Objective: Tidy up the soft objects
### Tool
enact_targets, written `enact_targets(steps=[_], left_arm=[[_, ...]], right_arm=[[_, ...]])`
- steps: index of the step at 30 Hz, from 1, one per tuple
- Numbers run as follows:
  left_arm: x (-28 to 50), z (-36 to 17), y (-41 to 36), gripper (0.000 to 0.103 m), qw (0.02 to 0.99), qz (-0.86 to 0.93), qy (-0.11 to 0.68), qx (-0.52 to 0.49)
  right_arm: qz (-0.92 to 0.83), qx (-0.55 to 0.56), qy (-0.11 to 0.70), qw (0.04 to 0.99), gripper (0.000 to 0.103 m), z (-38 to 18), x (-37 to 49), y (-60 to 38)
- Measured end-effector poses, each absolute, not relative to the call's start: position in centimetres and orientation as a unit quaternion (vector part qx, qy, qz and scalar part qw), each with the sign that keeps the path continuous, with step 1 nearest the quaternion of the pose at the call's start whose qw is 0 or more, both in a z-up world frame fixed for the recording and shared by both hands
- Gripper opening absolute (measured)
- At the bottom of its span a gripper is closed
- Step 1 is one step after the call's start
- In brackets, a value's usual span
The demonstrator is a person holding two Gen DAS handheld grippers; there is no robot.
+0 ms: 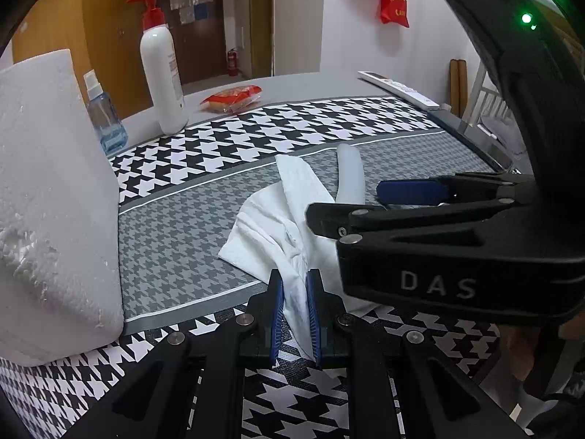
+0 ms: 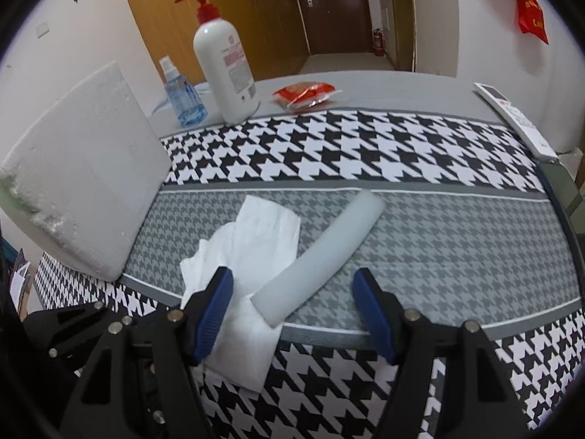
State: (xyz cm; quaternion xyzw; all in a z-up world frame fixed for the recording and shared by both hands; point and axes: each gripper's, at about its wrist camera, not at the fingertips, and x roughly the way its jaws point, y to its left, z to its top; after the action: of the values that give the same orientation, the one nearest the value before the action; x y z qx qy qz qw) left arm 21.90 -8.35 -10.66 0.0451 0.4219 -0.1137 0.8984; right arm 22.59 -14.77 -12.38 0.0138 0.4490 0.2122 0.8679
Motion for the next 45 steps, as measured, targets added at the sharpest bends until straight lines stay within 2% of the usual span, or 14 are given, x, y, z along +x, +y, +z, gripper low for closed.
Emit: enact_targets(steps=[1, 3, 8, 26, 28, 30, 35, 37, 38, 39, 40, 41, 42, 45], left_arm=[[21.9, -10.7, -8.4, 0.014, 0.898, -0.113, 0.422, 0.046], [21.9, -10.7, -8.3, 0.014, 0.898, -0.113, 0.422, 0.044], [22.0, -10.6, -8.3, 0.014, 0.898, -0.111, 0.424, 0.046], [21.1, -9.8, -7.3, 0.015, 0.907, -0.086, 0.411, 0.033], [20.7, -9.5, -7.4, 0.020, 0.909, -0.085, 0.406, 0.036], [20.5, -9.4, -7.3, 0.034, 0.910, -0.084, 0.404, 0.034], [20.5, -9.6, -6.6, 0.038, 0.911, -0.069, 0.406, 0.026], [20.6, -9.7, -6.5, 0.046, 0.910, -0.068, 0.408, 0.020], [20.6, -9.7, -6.4, 0.054, 0.911, -0.071, 0.406, 0.015], [20.6, -9.7, -6.4, 0.058, 0.912, -0.071, 0.405, 0.012], [20.6, -9.6, -6.5, 0.058, 0.913, -0.071, 0.403, 0.010], [20.6, -9.5, -6.6, 0.058, 0.913, -0.072, 0.402, 0.009], [20.6, -9.5, -6.7, 0.060, 0.913, -0.073, 0.402, 0.010], [20.8, -9.7, -7.2, 0.063, 0.911, -0.073, 0.406, 0.015]], right_arm=[[0.208, 0.007, 0.448, 0.869, 0.067, -12.4, 22.7, -14.7], [0.204, 0.000, 0.450, 0.870, 0.055, -12.4, 22.7, -14.6], [0.200, -0.019, 0.453, 0.868, 0.041, -12.4, 22.1, -15.3], [0.146, 0.011, 0.440, 0.886, 0.041, -11.2, 20.2, -21.2], [0.161, 0.007, 0.433, 0.887, 0.041, -11.0, 20.2, -20.0], [0.160, -0.002, 0.436, 0.886, 0.041, -11.2, 20.5, -19.1], [0.143, -0.024, 0.444, 0.884, 0.041, -12.1, 21.4, -17.9], [0.134, -0.038, 0.444, 0.885, 0.041, -12.2, 21.4, -17.7], [0.131, -0.042, 0.444, 0.885, 0.041, -12.2, 21.4, -17.5], [0.128, -0.046, 0.445, 0.885, 0.041, -12.3, 21.6, -17.3], [0.125, -0.063, 0.444, 0.885, 0.039, -12.3, 21.5, -16.9], [0.126, -0.069, 0.443, 0.885, 0.030, -12.3, 21.4, -16.8], [0.127, -0.067, 0.445, 0.884, 0.027, -12.3, 21.4, -16.8], [0.131, -0.062, 0.444, 0.884, 0.023, -12.3, 21.5, -17.1]])
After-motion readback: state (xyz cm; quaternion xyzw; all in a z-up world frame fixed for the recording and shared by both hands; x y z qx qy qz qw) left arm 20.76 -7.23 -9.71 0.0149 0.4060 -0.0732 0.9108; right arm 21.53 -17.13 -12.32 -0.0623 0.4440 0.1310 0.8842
